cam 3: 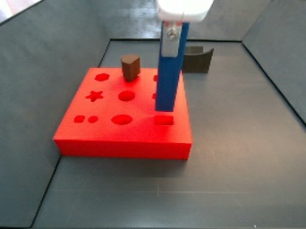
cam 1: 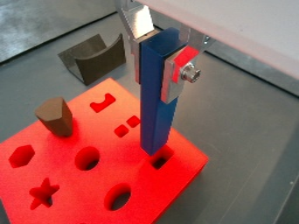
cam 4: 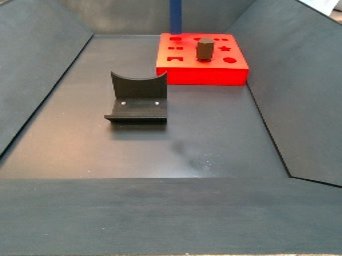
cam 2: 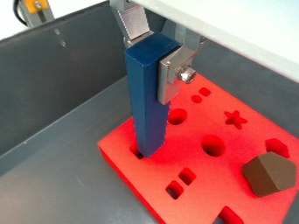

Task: Pick up the rectangle object. Move up. Move to above the board. Insert the rectangle object.
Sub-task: Insert the rectangle object.

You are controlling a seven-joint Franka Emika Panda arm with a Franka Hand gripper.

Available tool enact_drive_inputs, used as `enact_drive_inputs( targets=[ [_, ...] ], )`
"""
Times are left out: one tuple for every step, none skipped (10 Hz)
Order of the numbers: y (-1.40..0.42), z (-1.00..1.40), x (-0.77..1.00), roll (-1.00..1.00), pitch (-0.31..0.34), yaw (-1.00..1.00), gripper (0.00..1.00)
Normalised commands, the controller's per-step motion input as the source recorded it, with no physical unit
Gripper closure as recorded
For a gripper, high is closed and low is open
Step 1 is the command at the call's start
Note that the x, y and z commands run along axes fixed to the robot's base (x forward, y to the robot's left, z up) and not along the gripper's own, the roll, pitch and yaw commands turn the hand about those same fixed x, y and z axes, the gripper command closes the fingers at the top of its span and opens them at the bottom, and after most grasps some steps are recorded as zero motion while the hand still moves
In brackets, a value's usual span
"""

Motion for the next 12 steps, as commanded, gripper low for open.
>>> enact_drive_inputs(
  targets=[
    [-0.25,-0.18,0.0,0.01,0.0,0.0,1.0],
    [-0.18,-0.21,0.0,0.0,-0.023,0.0,1.0],
    [-0.06,-0.21,0.0,0.0,-0.024,-0.05,1.0],
    [0.0,-0.22,0.0,0.0,0.0,-0.12,1.0],
    [0.0,-0.28,0.16,0.0,0.0,-0.19,1.0],
    [0.0,-0.21,0.13,0.0,0.016,-0.18,1.0],
    [0.01,-0.18,0.07,0.0,0.044,-0.14,1.0],
    [0.0,-0.21,0.11,0.0,0.043,-0.12,1.0],
    [0.0,-0.23,0.16,0.0,0.033,-0.11,1.0],
    [0.0,-0.26,0.13,0.0,0.01,-0.1,1.0],
    [0.0,-0.28,0.13,0.0,0.0,-0.1,1.0],
    [0.0,-0.31,0.22,0.0,0.0,-0.12,1.0]
  ],
)
